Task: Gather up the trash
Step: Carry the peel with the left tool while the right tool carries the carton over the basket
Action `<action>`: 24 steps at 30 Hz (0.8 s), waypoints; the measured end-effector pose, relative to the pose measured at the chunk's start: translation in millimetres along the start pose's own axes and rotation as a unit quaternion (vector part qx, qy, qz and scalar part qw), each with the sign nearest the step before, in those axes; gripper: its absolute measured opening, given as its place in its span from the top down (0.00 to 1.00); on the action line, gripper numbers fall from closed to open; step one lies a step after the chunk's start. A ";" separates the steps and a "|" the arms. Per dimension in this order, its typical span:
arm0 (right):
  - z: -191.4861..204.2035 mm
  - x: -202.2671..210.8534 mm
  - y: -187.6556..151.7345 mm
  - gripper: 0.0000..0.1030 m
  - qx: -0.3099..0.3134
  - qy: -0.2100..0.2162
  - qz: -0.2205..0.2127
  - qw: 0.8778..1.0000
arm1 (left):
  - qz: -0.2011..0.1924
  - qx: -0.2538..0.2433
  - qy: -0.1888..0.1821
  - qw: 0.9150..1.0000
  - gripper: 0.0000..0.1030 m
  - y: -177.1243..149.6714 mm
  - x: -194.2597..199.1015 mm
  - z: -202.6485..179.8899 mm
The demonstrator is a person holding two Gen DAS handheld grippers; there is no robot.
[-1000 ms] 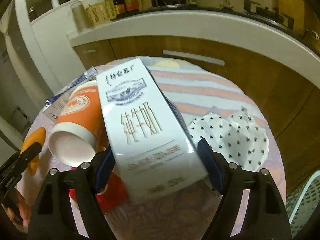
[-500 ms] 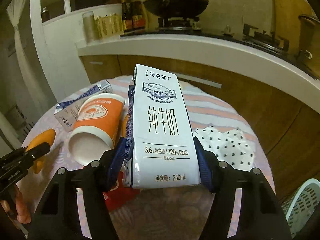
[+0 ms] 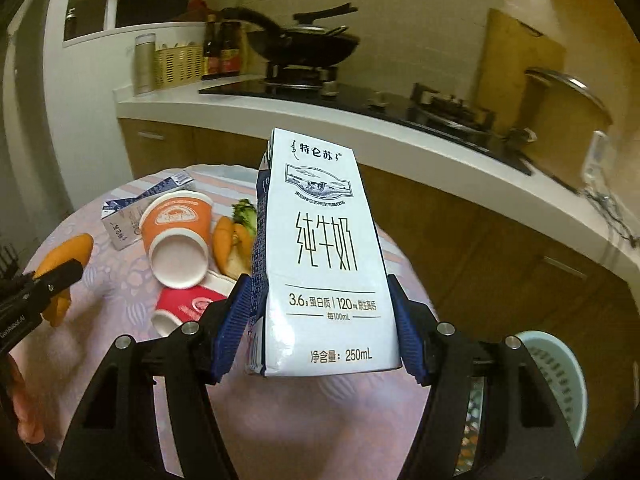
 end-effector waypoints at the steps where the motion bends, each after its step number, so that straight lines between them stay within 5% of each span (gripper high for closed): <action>1: -2.9 7.2 -1.9 0.40 0.000 -0.005 -0.003 1.000 | -0.002 -0.007 -0.003 1.000 0.79 0.4 4.5 -8.2; 13: -45.1 77.6 -22.4 0.40 -0.024 -0.044 -0.035 0.998 | 0.011 -0.049 -0.079 0.996 0.79 -16.4 28.8 -102.1; 24: -133.2 119.7 -64.6 0.40 -0.096 -0.087 -0.040 0.991 | 0.021 -0.109 -0.151 0.982 0.79 -31.8 35.3 -212.3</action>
Point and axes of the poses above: each gripper's, at about its wrist camera, not at the fingertips, and x roughly against the way its jaws point, z to its left, y to its top, the point moved 8 cm from there along -x, roughly the way its jaws point, and after that the axes turned 6 degrees about y, right-handed, at the moved point
